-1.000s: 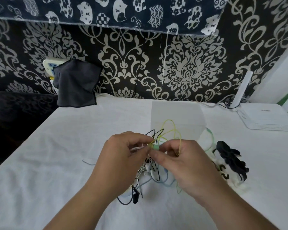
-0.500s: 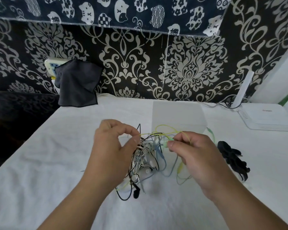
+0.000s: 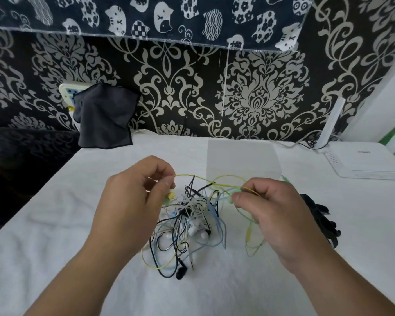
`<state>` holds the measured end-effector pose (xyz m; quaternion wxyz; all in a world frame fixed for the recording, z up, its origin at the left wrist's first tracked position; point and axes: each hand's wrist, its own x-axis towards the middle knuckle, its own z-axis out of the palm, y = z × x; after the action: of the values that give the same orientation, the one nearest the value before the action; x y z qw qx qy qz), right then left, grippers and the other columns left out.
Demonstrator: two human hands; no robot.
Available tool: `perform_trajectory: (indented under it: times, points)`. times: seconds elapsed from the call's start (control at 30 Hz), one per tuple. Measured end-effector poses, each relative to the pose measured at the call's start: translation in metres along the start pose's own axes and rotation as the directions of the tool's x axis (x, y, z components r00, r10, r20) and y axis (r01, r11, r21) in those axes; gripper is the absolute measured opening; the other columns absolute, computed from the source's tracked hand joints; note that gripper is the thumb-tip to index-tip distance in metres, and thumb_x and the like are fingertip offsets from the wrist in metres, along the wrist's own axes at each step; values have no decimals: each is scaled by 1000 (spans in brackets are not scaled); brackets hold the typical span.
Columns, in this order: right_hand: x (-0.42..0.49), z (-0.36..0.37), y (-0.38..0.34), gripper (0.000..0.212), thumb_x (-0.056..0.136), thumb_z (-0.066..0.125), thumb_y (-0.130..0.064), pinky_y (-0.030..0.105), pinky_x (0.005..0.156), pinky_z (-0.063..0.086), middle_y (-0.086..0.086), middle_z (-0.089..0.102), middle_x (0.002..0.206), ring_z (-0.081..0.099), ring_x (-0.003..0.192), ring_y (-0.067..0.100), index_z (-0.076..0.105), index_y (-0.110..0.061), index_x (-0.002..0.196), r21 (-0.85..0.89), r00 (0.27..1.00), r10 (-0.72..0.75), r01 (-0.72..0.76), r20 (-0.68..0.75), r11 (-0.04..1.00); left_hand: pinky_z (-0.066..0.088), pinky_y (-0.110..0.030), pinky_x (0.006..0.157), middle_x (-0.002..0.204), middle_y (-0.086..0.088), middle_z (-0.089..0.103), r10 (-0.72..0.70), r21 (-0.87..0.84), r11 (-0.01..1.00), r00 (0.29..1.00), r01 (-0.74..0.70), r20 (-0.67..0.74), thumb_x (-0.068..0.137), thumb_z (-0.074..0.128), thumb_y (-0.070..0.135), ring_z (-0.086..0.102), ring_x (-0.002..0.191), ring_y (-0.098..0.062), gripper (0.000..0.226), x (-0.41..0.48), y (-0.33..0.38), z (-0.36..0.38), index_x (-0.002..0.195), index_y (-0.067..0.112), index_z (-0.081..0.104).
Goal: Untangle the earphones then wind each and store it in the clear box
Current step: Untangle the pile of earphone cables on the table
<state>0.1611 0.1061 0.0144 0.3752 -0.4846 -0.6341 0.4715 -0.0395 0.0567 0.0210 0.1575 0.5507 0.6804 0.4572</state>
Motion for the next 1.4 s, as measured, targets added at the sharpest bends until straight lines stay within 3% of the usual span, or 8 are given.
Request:
perform_trajectory:
  times: [0.13,0.27,0.4,0.5,0.7,0.9,1.07,1.4]
  points:
    - [0,0,1,45,80,72,-18,20,45,18,-7,22,53,19,50,12,35,-5,60,9,999,-37,37,-19,999,41,-10,53,63,1,67,-122,-61,989,977,135,177,81,78,7,56,51,-5,18,3,-6,-5,69,19,73]
    - [0,0,3,43,84,71,-12,20,45,18,-7,23,52,20,49,12,37,-4,59,8,999,-35,35,-11,999,40,-22,49,73,-16,62,-325,-283,828,826,484,460,84,74,3,47,60,-21,18,5,-13,-9,69,13,74]
    - [-1,3,2,43,79,76,-22,17,45,21,-9,26,50,23,48,10,44,-8,55,18,999,-47,47,21,999,57,-41,60,75,6,72,-214,170,968,958,183,190,93,65,12,63,53,-10,25,3,-20,0,72,25,60]
    - [-1,4,3,44,83,75,-16,18,46,22,-7,27,52,24,50,11,44,-10,53,3,999,-42,42,20,999,59,-43,59,80,6,71,-135,89,989,971,119,199,95,62,16,69,54,-11,25,0,-10,2,77,31,54]
    - [1,1,5,37,75,74,-34,17,46,24,-9,30,51,27,50,12,52,-12,56,-14,999,-39,39,17,999,37,-14,63,85,25,61,95,260,960,994,-105,51,90,67,23,50,81,6,21,1,-11,0,79,37,55]
    - [2,-6,6,10,77,80,-13,18,48,29,-8,42,53,36,50,9,72,-19,77,-98,999,-17,21,42,995,45,-23,64,72,9,66,9,-121,993,1000,-10,-9,98,53,10,67,71,-4,17,3,-9,2,84,21,52]
    - [3,-16,2,25,81,73,-3,13,52,35,-8,50,61,42,52,7,70,-23,95,9,989,-144,144,13,989,43,-29,51,60,-9,52,-2,-203,979,993,25,117,88,68,9,52,50,-22,18,3,-10,3,78,21,59]
    - [-1,-21,-15,29,76,60,-7,11,44,29,2,56,72,34,45,5,73,-21,98,358,977,-211,184,37,915,36,-16,54,59,10,53,33,-94,995,843,21,537,76,68,-5,43,53,-3,32,-9,0,15,66,25,60]
